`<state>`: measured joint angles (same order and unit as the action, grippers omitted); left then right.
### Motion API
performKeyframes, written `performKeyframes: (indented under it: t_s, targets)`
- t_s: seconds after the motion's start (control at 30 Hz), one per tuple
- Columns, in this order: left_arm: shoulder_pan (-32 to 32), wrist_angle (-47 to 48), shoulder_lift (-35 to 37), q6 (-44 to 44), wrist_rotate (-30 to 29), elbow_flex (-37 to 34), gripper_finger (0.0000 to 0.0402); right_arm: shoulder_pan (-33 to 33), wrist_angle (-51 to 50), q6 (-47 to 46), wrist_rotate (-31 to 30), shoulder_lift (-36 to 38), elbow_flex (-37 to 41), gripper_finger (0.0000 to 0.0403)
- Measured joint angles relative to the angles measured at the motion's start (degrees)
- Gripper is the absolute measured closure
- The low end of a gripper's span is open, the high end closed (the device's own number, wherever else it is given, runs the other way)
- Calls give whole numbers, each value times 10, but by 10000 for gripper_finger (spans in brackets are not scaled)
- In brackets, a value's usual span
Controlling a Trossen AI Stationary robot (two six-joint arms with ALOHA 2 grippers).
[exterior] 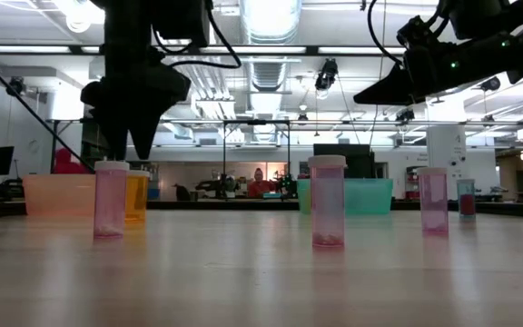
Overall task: Pick and place medicine bottles into bin by pill shape (circle, oval)
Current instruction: Put the orange capsule bottle into the green bin
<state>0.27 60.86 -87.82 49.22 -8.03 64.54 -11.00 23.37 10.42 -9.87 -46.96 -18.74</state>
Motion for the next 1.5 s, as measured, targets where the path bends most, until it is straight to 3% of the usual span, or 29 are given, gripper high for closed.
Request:
performKeyframes:
  t_s: [0.8, 1.27, 1.5]
  targets:
    - [2, -116, -3, 13, -24, -96, 88, 0, 1, -8, 0, 0, 0, 266]
    - [2, -128, -3, 14, -45, -98, 222, 0, 1, -10, 0, 0, 0, 266]
    - [2, -129, -3, 10, -46, -90, 222, 0, 0, -9, 0, 0, 0, 266]
